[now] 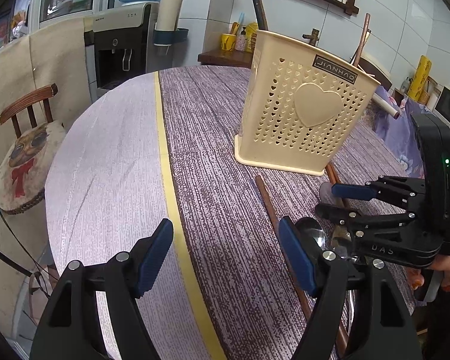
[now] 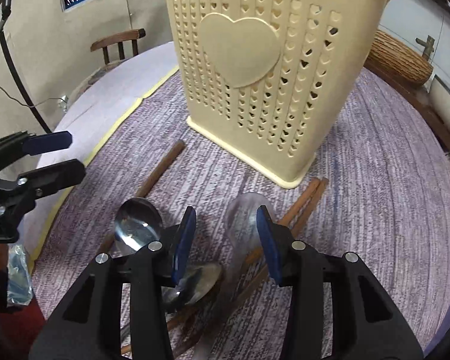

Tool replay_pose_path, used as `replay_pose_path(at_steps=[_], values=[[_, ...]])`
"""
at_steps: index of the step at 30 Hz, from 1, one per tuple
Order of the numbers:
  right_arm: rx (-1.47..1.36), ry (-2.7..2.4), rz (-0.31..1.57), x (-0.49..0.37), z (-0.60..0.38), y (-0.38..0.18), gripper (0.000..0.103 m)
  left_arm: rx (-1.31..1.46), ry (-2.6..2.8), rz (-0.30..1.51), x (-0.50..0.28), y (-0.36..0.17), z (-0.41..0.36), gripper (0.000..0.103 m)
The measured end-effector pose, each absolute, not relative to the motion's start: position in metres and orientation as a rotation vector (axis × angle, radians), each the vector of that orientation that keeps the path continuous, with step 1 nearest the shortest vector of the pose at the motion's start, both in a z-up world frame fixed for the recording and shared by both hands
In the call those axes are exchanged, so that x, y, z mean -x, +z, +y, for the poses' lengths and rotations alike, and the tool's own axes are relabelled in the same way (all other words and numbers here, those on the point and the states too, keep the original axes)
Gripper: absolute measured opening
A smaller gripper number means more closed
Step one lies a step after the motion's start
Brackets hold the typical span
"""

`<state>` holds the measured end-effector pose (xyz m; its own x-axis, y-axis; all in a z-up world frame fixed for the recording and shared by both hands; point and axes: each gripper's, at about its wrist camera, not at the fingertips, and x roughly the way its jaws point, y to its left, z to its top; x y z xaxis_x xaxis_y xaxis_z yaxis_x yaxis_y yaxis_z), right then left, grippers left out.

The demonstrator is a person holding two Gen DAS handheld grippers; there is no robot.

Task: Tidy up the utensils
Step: 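Lower the left tool onto a brown chopstick while the right tool lowers onto a silver spoon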

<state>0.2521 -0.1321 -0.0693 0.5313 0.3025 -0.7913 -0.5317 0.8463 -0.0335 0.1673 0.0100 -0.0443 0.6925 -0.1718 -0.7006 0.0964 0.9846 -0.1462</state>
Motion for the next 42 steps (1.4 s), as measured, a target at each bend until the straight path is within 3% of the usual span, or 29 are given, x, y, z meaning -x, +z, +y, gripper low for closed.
replay_pose_path(at_steps=[28, 42], values=[[0.373, 0.424, 0.889, -0.253, -0.126, -0.073, 0.045, 0.099, -0.157, 0.809, -0.171, -0.047, 0.006, 0.072], [0.192, 0.439, 0.906, -0.277, -0.148, -0.071, 0.047, 0.095, -0.159, 0.809, -0.171, -0.048, 0.006, 0.072]])
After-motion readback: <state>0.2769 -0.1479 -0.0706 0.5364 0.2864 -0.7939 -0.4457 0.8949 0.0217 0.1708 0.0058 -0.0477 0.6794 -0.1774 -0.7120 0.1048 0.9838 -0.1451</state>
